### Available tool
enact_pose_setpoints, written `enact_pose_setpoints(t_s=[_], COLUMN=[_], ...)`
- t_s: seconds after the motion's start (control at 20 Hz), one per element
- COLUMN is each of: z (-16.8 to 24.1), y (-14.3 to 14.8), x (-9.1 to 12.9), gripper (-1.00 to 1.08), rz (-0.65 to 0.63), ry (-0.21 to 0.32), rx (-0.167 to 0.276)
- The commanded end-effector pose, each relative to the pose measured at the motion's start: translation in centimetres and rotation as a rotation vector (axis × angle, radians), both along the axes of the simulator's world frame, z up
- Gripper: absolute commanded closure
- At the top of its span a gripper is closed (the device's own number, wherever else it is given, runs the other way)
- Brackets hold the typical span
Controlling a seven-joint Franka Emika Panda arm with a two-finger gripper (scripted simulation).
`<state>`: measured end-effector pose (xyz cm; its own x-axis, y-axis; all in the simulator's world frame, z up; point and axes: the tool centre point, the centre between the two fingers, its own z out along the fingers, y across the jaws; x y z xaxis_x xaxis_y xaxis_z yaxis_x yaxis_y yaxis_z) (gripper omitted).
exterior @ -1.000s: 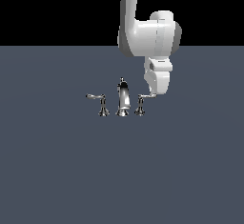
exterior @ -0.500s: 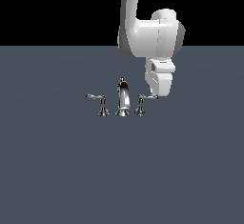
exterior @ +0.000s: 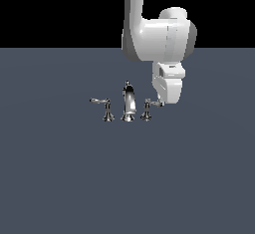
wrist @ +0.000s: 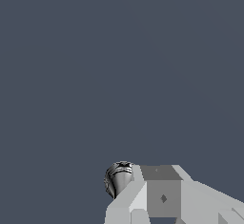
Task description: Turn on the faucet by rotating a designated handle.
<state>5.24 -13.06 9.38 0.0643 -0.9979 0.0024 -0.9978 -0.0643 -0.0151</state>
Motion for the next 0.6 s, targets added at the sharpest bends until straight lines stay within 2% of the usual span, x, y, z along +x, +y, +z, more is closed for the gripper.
enact_pose_setpoints(t_s=[0.0,0.2,0.3,0.55], z=[0.0,0.0,0.0,0.0], y=[0.2,0.3,-0.1,1.7], x=[-1.3,-2.5,-2.2,-3.2], gripper=[1.08,1.08,1.08,1.08], rz=[-0.002,-0.005,-0.009,-0.008], ry=[0.013,0.015,0.012,0.013], rx=[0.002,0.002,0.0,0.0])
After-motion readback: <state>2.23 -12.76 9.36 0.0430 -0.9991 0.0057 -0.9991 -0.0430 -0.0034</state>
